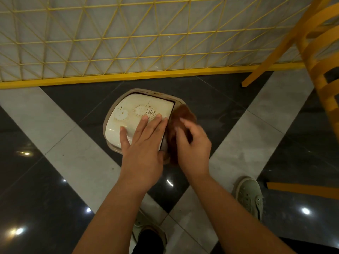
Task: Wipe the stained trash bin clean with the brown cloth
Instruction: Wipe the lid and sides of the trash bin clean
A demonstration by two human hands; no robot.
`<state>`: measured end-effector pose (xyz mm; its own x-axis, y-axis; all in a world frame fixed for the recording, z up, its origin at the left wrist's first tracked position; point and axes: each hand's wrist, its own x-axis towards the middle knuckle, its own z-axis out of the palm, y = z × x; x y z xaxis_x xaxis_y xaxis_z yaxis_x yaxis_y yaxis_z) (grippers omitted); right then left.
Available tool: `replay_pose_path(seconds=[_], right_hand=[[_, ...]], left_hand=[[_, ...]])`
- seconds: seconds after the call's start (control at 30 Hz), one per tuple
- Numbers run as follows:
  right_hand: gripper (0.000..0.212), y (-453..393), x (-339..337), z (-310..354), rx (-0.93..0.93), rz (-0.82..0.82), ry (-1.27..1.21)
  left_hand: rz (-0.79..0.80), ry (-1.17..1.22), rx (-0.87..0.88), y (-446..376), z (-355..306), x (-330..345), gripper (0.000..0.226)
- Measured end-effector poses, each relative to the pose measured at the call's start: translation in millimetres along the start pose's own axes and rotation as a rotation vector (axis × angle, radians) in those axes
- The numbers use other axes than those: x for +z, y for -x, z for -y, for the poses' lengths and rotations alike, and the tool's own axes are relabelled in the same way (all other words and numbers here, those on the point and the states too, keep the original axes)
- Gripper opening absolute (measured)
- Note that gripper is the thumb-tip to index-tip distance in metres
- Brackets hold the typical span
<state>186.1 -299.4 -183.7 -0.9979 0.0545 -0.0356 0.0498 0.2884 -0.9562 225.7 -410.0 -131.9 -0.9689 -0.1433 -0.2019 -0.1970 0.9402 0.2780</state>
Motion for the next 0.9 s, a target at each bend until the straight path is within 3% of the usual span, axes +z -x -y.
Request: replay_pose_path(seconds=[0.13,0.27,0.43,0.53,0.7,0.8,0.9], right_hand=[[0.031,-52.7,7.0,-3.6,0.207,0.061,0.055],[0.031,-34.8,-0.2,-16.8,0.335,0.124,0.043],[0.028,34.4,-2.6,-18.4,0.214,0.106,0.045],[0.031,16.5,-6.9,-19.7,0.060,0.119,0.176],[0.039,-38.3,1.6,-18.7,0.023,0.246,0.504],[0.034,-22.6,-4.4,-19.6,-0.057,0.266,0.572],[0.035,11.2,-22.8,-28.2,-0.154,0.388,0.659]], left_hand=[[0.007,0.000,-0.009,-1.3,-0.1,-0.2,0.081],[0.015,0.003,-0.013,-2.4,-0.1,-1.0,0.082],[-0.002,-0.010,-0.016,-1.7,-1.3,-0.6,0.081],[-0.012,-0.010,-0.019,-1.1,-1.8,-0.3,0.081],[-0.015,-0.001,-0.052,-3.9,-0.8,-0.5,0.079],[-0.017,0.004,-0.062,-3.8,-0.8,-1.7,0.079],[-0.015,-0.010,-0.059,-4.6,-1.1,-1.9,0.078]])
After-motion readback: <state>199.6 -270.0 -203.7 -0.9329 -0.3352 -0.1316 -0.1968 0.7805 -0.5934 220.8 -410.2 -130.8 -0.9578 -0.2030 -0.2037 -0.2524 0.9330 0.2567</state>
